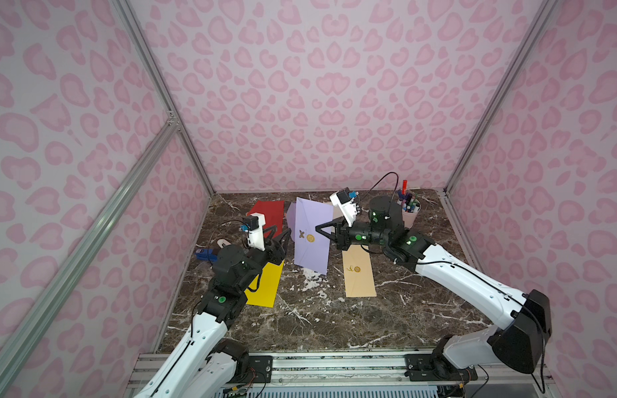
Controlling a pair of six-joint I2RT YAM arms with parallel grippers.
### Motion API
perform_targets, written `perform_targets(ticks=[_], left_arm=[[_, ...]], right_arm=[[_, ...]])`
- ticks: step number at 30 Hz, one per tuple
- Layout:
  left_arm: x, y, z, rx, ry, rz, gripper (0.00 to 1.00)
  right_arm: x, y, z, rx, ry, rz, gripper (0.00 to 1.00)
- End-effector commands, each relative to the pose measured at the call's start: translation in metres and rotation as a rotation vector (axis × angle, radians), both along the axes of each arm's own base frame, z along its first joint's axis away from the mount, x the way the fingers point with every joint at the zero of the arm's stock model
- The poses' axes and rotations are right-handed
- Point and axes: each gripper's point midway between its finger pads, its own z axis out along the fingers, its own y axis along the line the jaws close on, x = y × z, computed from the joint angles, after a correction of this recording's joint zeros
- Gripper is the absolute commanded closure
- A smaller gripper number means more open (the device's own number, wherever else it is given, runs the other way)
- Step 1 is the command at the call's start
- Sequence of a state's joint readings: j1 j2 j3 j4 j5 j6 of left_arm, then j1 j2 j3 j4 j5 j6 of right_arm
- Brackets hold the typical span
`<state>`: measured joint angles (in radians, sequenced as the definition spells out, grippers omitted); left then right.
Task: Open the envelope
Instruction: Open the envelope flap on the envelope.
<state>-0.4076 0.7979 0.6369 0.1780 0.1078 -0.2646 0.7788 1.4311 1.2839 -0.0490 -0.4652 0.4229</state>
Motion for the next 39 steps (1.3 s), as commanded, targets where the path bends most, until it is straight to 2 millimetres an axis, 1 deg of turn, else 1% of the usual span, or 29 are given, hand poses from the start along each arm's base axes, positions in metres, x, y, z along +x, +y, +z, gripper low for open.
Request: perform_targets(ticks=[1,4,6,10,15,18,20,26,28,32,39], left_arm=[[0.006,0.003,-0.017,0.162,-0.009,0.120,0.44],[0.002,-0.016,-0.022,0.233,-0.030,0.108,0.44],[-0.002,-0.024,-0.022,0.243,-0.047,0.085,0.43],[-0.006,-0.032,-0.026,0.272,-0.061,0.061,0.42],[-0.007,-0.051,-0.040,0.310,-0.046,0.018,0.41],[-0.005,-0.059,-0.046,0.329,-0.040,0.020,0.41],[-0.003,-0.062,-0.049,0.342,-0.035,0.024,0.41],[0.005,-0.056,-0.054,0.361,-0.017,0.091,0.40],[0.008,-0.048,-0.056,0.362,-0.006,0.144,0.41],[0.011,-0.035,-0.050,0.339,-0.010,0.224,0.40],[0.011,-0.033,-0.047,0.332,-0.015,0.240,0.40]], right_arm=[[0.024,-0.013,-0.015,-0.046,0.076,-0.181,1.00],[0.027,-0.012,-0.018,-0.054,0.100,-0.205,1.00],[0.029,-0.011,-0.019,-0.057,0.107,-0.214,1.00],[0.032,-0.010,-0.021,-0.061,0.118,-0.227,1.00],[0.031,-0.005,-0.015,-0.050,0.119,-0.222,1.00],[0.030,-0.003,-0.019,-0.064,0.125,-0.225,1.00],[0.030,-0.002,-0.004,-0.039,0.105,-0.222,1.00],[0.026,0.000,0.001,-0.032,0.101,-0.208,1.00],[0.024,-0.001,0.003,-0.030,0.100,-0.204,1.00],[0.022,-0.001,0.002,-0.033,0.107,-0.197,1.00],[0.019,-0.001,0.001,-0.031,0.110,-0.190,1.00]])
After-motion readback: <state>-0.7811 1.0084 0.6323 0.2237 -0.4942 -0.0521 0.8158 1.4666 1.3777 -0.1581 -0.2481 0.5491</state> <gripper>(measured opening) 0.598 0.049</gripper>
